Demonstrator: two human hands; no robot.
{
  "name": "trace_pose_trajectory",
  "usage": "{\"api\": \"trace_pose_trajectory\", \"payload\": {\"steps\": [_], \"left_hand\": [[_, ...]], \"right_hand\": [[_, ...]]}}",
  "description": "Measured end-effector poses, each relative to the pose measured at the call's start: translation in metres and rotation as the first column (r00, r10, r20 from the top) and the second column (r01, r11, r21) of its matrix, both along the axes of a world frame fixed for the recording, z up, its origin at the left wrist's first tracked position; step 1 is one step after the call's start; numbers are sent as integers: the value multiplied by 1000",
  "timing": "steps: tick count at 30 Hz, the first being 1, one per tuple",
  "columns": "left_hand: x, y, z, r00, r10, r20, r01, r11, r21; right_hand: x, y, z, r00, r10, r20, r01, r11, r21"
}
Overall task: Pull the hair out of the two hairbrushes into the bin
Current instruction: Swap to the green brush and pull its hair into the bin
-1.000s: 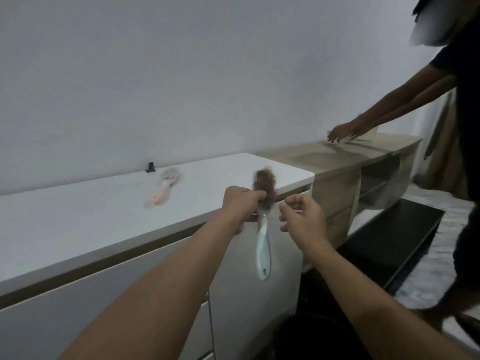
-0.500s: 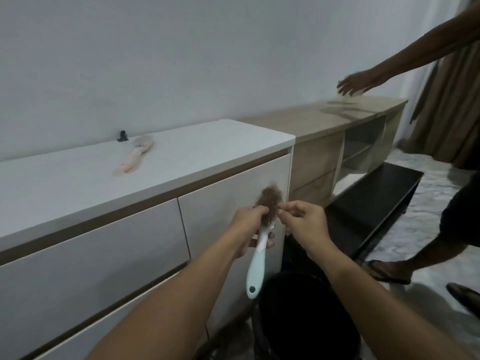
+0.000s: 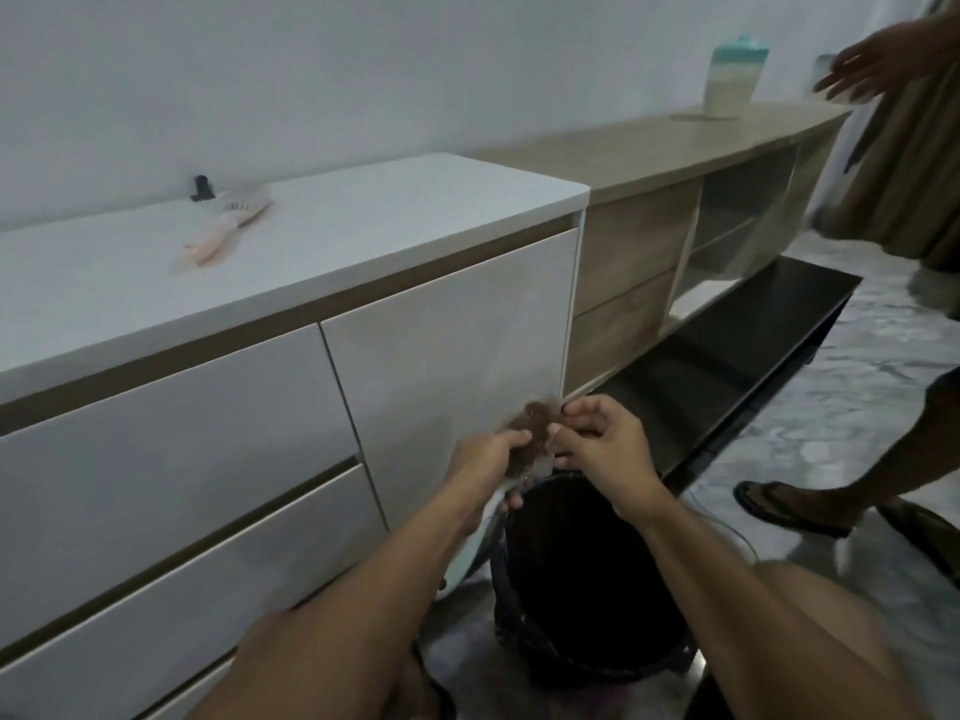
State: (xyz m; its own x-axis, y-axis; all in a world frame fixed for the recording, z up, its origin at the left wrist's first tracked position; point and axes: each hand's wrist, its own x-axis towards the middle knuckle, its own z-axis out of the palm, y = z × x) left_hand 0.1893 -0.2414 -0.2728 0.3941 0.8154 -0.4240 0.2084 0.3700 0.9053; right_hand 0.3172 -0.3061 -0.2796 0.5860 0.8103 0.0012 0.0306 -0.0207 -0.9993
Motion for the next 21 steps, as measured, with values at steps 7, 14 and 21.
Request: {"api": "trace_pose_trajectory", "payload": {"steps": [7,14,21], "left_hand": [[0,-14,-16,997,9,-75,-3,997,74],[-4,-18,-40,993,-1,-116,24,980,199],[-7,-21,-52,979,93,-183,-24,938,346]], "right_hand": [[7,-2,-20,988,-19,156,32,996,-83],[7,-7,-27,918,82,388,-23,988,-155],[10,-6,-32,946,101,309,-36,977,-210]]}}
